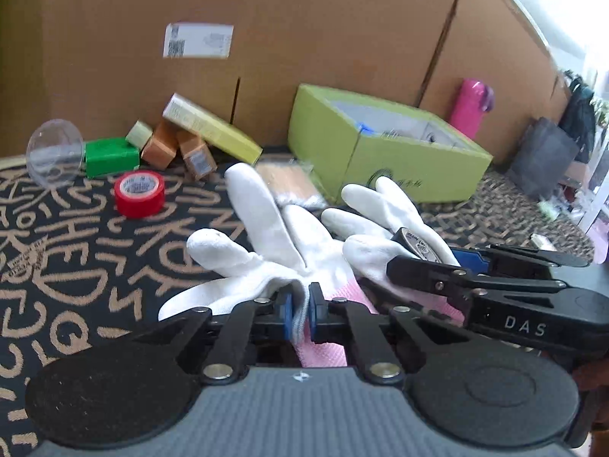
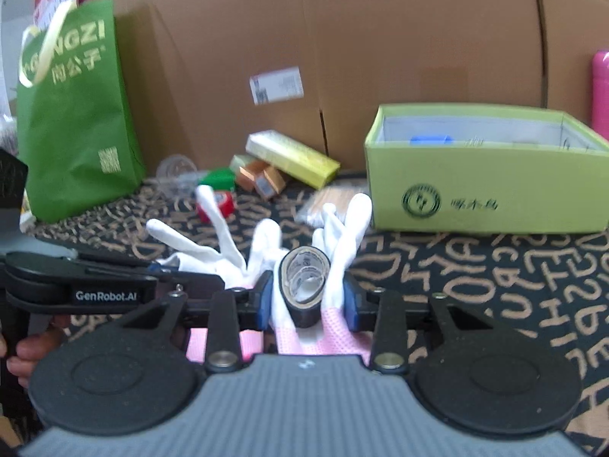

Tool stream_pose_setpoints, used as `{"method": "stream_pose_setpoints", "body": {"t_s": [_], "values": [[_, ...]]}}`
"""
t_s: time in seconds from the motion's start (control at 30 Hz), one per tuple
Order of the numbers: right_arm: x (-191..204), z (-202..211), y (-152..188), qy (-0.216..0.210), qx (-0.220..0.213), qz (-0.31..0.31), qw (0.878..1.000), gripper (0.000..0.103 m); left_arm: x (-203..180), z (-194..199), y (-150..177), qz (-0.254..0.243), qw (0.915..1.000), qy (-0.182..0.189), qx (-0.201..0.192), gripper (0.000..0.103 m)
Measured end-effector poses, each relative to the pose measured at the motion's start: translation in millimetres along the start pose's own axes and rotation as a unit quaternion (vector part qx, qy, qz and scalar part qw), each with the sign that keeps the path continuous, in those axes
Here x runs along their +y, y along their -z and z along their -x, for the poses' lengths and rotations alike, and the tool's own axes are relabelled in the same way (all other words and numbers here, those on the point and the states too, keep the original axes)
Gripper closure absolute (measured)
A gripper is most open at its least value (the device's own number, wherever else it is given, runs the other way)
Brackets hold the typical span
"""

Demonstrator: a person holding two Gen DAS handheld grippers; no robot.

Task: Organize objects
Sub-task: 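Grasp the second white glove with the right tool while the left tool holds its glove, then carry both gloves into the lime-green box and open both tools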

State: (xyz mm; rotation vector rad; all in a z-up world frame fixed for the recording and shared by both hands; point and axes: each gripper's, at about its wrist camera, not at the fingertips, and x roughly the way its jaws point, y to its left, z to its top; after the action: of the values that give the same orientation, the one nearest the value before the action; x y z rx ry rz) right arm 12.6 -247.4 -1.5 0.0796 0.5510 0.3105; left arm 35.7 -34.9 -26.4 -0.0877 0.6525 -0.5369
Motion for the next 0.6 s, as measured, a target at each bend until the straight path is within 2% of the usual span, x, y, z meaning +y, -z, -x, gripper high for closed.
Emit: {"method": "stream_pose_setpoints", "body": {"t_s": [0.27, 0.6], "values": [[-4, 34, -19, 0.015, -0.052, 0.005, 0.999, 0.067, -20, 34, -31, -0.035, 0.997, 0.014, -0.067, 0.096], [-35, 54, -60, 0.078, -0.113, 0.023, 0.99, 0.067, -51, 24, -93, -0.071, 0.9906, 0.041, -0.11, 0.096]]}}
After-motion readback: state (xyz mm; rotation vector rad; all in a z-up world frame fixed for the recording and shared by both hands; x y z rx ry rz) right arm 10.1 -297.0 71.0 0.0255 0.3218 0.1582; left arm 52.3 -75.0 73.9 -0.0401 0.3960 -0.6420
